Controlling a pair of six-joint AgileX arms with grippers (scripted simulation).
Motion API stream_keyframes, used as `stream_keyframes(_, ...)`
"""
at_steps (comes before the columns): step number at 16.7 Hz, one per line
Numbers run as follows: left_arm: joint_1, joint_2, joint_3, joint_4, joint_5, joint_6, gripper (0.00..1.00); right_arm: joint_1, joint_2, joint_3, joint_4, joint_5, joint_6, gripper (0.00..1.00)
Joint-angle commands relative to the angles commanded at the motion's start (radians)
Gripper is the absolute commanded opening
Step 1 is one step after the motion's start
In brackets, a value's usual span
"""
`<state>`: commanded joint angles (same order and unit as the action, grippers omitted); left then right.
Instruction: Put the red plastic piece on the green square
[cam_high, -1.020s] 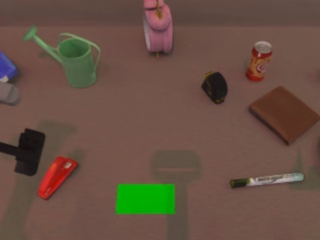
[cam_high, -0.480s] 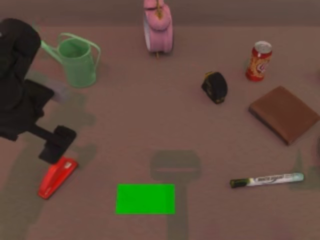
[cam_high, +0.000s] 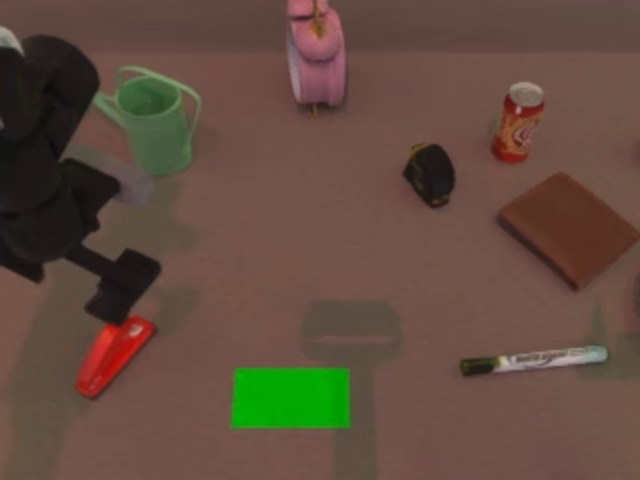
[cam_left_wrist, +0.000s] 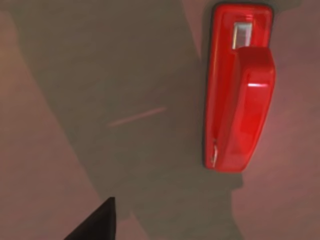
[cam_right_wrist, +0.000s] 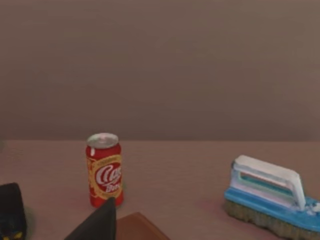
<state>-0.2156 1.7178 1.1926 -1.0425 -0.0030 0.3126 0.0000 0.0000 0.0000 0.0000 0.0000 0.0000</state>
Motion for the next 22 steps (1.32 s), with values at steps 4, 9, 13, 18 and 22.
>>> stream_keyframes(4,-0.003,0.034,-0.042,0.070,0.000,0.004,1.00,0.000,0.000,0.000,0.000,0.000,0.000,1.00)
stream_keyframes(9,-0.002,0.140,-0.162,0.306,0.001,0.006,1.00,0.000,0.000,0.000,0.000,0.000,0.000,1.00)
stream_keyframes(13,-0.002,0.186,-0.212,0.395,0.001,0.007,1.00,0.000,0.000,0.000,0.000,0.000,0.000,1.00)
stream_keyframes(18,-0.002,0.186,-0.212,0.395,0.001,0.007,0.85,0.000,0.000,0.000,0.000,0.000,0.000,1.00)
stream_keyframes(22,-0.002,0.186,-0.212,0.395,0.001,0.007,0.55,0.000,0.000,0.000,0.000,0.000,0.000,1.00)
